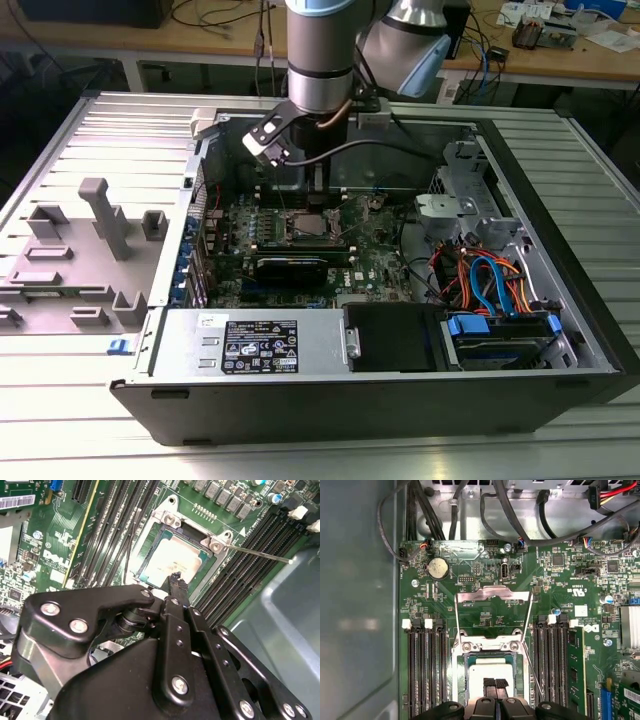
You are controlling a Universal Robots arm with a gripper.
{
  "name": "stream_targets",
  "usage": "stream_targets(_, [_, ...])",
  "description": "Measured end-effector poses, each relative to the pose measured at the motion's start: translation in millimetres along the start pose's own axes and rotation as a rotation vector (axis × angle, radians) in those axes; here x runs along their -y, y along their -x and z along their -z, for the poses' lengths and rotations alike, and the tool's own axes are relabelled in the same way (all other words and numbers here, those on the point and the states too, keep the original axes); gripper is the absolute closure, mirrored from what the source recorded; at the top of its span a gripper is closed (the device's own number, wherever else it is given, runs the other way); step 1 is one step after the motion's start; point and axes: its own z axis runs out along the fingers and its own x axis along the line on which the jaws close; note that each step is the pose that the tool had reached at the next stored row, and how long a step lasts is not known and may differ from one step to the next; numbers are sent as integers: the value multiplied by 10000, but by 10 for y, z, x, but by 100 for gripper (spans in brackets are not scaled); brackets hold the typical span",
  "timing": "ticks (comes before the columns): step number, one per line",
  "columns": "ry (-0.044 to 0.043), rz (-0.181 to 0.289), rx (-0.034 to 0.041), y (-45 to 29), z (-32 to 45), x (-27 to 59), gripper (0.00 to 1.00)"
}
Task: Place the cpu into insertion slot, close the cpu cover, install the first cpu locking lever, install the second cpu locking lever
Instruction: 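Close the cpu cover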
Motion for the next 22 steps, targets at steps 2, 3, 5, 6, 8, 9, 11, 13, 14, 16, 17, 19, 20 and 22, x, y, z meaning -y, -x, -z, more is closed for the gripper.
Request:
stream_targets(2, [-18, 1, -2, 0, 4, -7, 89])
stream_targets(3, [-34, 2, 0, 0, 7, -13, 89])
stream_targets(5, [-62, 3, 0, 2, 26, -18, 89])
stream_targets(6, [-69, 2, -2, 2, 36, -19, 89])
stream_targets(8, [-87, 5, -4, 3, 57, -22, 89])
stream_targets(9, [-99, 4, -6, 3, 75, -23, 89])
stream_targets(11, [-104, 4, -15, 5, 96, -24, 89])
stream_targets(13, [-107, 4, -17, 5, 107, -25, 89])
stream_targets(14, [-106, 5, -20, 5, 107, -25, 89])
stream_targets(16, [-109, 3, -82, 5, 108, -24, 89])
stream_targets(17, [-109, 3, -84, 5, 108, -25, 89])
stream_targets(19, [-109, 2, -90, 5, 108, -24, 89])
stream_targets(20, [-109, 3, -94, 5, 108, -24, 89])
stream_targets(22, [-108, 2, -100, 5, 108, -24, 89])
